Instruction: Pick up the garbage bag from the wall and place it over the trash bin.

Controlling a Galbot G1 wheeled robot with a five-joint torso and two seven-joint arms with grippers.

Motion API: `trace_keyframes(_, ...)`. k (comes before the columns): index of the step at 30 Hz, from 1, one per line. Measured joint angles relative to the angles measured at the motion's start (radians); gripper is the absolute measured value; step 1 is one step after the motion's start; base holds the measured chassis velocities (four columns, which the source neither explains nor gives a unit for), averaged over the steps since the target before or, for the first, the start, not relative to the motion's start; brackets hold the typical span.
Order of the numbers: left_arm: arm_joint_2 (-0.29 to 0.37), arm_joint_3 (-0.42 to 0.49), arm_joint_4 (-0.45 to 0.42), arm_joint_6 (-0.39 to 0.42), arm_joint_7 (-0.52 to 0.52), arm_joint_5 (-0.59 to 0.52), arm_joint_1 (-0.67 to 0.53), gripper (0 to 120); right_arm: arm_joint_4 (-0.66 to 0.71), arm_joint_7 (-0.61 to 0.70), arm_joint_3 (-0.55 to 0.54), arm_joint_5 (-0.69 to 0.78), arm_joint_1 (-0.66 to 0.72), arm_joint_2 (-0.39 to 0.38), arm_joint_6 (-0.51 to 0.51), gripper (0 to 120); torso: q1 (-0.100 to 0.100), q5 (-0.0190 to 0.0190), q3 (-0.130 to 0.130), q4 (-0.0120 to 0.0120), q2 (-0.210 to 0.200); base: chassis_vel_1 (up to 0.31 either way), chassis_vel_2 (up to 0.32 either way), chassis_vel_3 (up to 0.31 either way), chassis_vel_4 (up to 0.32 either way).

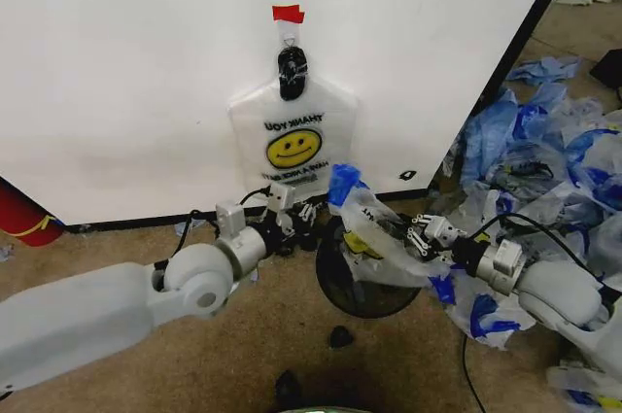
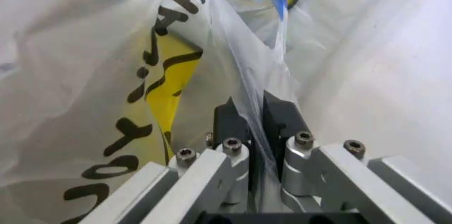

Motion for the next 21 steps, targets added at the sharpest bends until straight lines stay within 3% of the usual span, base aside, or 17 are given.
trace_keyframes(21,0.001,-0.091,0.023,-0.018,-0.005,0.055,0.166,0,0.004,0.07,0.04,0.083,0.004,0.033,-0.003,0,0.0,0.0,0.0,0.0,0.0,0.0,0.0,0.0,0.0)
